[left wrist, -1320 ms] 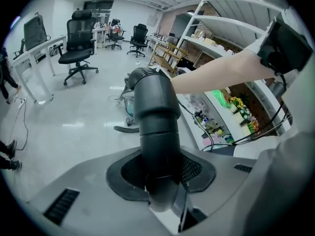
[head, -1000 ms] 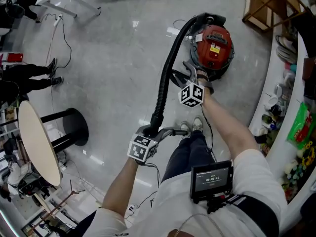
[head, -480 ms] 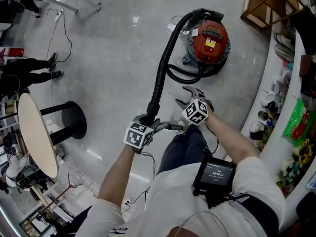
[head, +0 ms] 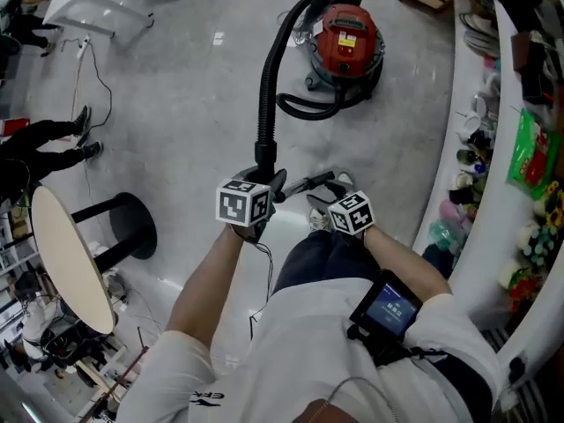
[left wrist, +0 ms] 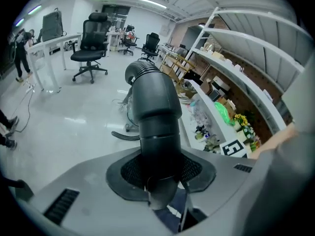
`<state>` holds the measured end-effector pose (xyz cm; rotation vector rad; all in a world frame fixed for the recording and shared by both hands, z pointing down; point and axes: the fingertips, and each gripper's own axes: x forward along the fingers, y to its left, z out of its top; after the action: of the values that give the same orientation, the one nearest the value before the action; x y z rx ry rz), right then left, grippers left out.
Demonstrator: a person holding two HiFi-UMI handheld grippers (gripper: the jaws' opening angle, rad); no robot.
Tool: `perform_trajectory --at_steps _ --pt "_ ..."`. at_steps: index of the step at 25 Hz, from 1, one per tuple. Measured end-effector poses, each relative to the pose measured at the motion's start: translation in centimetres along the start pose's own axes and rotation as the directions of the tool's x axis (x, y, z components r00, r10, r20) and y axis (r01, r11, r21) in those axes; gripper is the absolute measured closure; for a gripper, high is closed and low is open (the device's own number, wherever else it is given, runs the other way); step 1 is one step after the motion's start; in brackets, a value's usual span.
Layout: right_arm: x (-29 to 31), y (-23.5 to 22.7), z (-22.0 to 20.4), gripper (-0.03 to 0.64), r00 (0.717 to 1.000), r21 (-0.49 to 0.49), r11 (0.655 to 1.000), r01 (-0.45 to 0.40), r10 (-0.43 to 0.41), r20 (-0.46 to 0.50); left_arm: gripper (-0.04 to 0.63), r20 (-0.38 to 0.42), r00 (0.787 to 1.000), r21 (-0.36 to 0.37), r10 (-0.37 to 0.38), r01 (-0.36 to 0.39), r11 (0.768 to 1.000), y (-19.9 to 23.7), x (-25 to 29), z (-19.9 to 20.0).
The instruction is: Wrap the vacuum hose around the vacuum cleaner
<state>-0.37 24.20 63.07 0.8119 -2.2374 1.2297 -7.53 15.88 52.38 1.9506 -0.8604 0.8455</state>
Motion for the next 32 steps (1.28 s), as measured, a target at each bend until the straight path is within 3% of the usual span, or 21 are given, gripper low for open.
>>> perform_trajectory --at_steps 2,4,8,10,15,19,22,26,30,32 --pt "-1.0 -0.1 -1.6 0.333 0.999 0.156 0.988 0.01 -0.017 0.042 0.46 0.011 1.0 -0.038 -0.024 0.025 0.999 -1.1 0.6 0.6" --pt "-2.0 0.0 -2.7 0.333 0.998 0.188 0.982 0.028 -0.04 0.058 0.46 0.02 0.999 -0.068 -0.046 0.047 0.997 -2.5 1.4 1.1" --pt "-3.4 0.1 -3.8 0.333 0.995 -0.04 0.995 0.091 -0.09 0.03 0.459 0.039 0.996 -0.139 -0.076 0.08 0.987 -5.5 3.1 1.7" --pt "-3.9 -0.5 -4.2 0.333 0.994 -0.065 0.992 0.109 -0.108 0.02 0.459 0.047 0.994 -0.178 -0.097 0.104 0.979 -7.3 4.1 2.1" --pt "-6.1 -2.9 -4.3 0.333 0.99 0.114 0.986 0.118 -0.127 0.069 0.459 0.061 0.986 -0.258 -0.157 0.167 0.952 -11.2 6.6 2.5" --pt "-9.4 -6.1 -4.3 0.333 0.977 0.282 0.953 0.112 -0.157 0.141 0.459 0.075 0.981 -0.264 -0.177 0.191 0.945 -13.8 8.3 3.6" --pt "-11.9 -7.9 -4.8 0.333 0.97 0.301 0.944 0.136 -0.188 0.153 0.459 0.081 0.982 -0.289 -0.17 0.187 0.939 -14.8 9.5 4.4" --pt "-13.5 -9.0 -5.6 0.333 0.97 0.246 0.954 0.171 -0.207 0.13 0.459 0.077 0.982 -0.301 -0.17 0.186 0.935 -16.3 11.0 5.4" --pt "-14.4 -8.9 -4.5 0.333 0.964 0.401 0.913 0.07 -0.166 0.209 0.459 0.079 0.98 -0.309 -0.182 0.197 0.93 -17.8 11.8 6.5" --pt "-15.0 -9.2 -3.6 0.333 0.956 0.379 0.921 0.095 -0.191 0.222 0.459 0.082 0.979 -0.321 -0.188 0.205 0.925 -18.2 12.3 7.1"
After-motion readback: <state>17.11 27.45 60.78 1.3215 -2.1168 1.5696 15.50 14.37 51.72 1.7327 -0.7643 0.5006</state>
